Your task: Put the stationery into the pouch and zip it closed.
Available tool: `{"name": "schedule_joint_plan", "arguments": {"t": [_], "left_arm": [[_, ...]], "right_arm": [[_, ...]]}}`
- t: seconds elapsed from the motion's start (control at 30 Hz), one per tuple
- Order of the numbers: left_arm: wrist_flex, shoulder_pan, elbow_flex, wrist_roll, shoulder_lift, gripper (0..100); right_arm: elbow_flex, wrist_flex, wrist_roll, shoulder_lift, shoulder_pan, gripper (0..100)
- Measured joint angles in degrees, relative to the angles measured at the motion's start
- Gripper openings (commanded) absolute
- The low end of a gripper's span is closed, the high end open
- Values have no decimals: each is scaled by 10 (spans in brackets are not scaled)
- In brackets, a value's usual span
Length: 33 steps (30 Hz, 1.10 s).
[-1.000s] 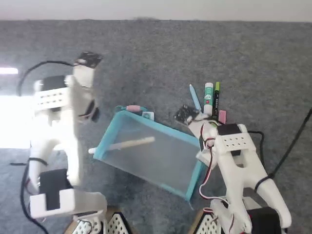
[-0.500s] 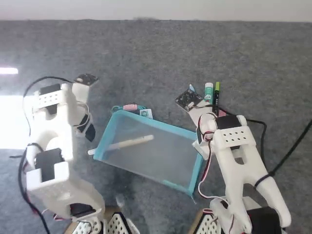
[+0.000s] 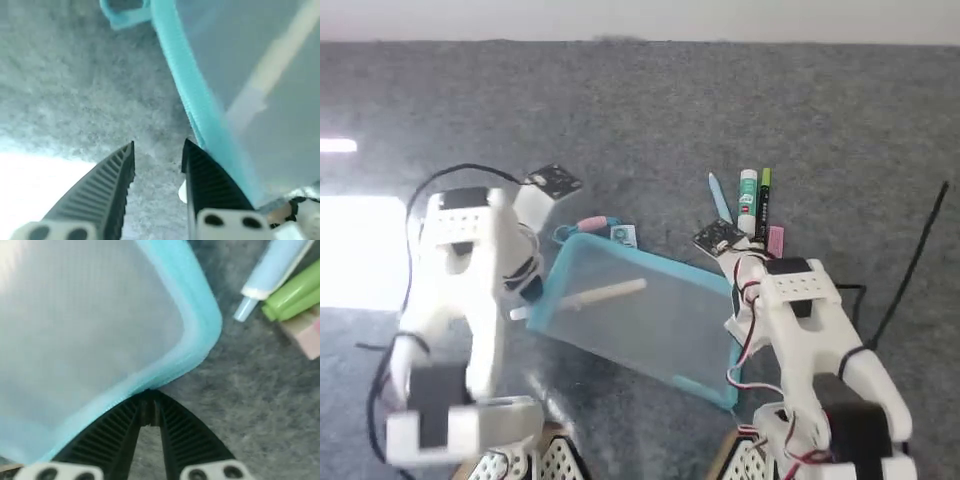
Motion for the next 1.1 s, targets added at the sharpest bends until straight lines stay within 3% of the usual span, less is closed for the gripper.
{"name": "schedule_joint_plan", "arguments": {"t": [0.33,0.57,0.83,1.1], "left_arm": [[29,146,4,90,-200,158],[56,286,-70,152,-215,159],[151,426,-227,209,-206,159],[172,464,-296,246,-204,160]], "right_arm": [[19,-22,1,-28,2,8],[55,-36,-25,-118,7,9],[55,-37,-84,-222,4,9],[57,-14,-92,-343,4,10]]}}
